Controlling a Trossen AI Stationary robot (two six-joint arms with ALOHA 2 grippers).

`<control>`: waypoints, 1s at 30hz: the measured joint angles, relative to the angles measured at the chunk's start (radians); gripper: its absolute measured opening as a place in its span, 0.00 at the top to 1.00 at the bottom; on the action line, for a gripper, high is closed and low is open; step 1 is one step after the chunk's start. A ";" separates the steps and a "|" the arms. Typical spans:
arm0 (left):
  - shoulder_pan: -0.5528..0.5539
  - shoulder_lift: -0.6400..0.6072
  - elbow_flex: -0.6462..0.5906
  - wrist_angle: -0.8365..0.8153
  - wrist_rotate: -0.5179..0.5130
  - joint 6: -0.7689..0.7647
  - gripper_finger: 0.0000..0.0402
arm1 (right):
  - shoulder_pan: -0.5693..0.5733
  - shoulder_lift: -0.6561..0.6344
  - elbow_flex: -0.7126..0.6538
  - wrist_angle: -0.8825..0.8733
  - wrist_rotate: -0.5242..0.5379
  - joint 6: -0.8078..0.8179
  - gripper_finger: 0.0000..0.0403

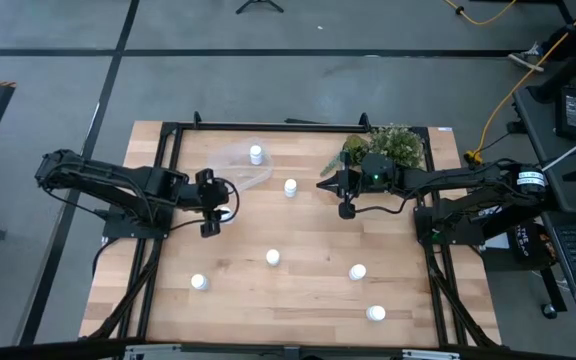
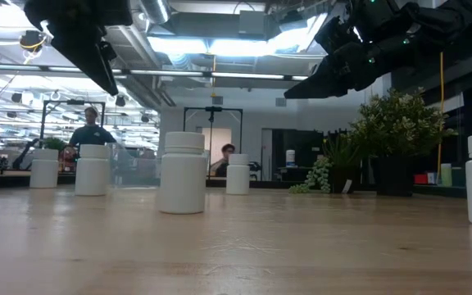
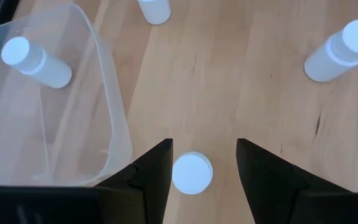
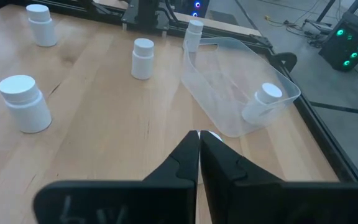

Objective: Pick and place pill bottles into a basket
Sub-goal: Put the white medicine bottle into the transparent bin

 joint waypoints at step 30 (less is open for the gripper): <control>0.000 0.071 -0.185 0.127 -0.005 -0.075 0.58 | 0.000 0.000 0.000 0.001 0.000 0.000 0.95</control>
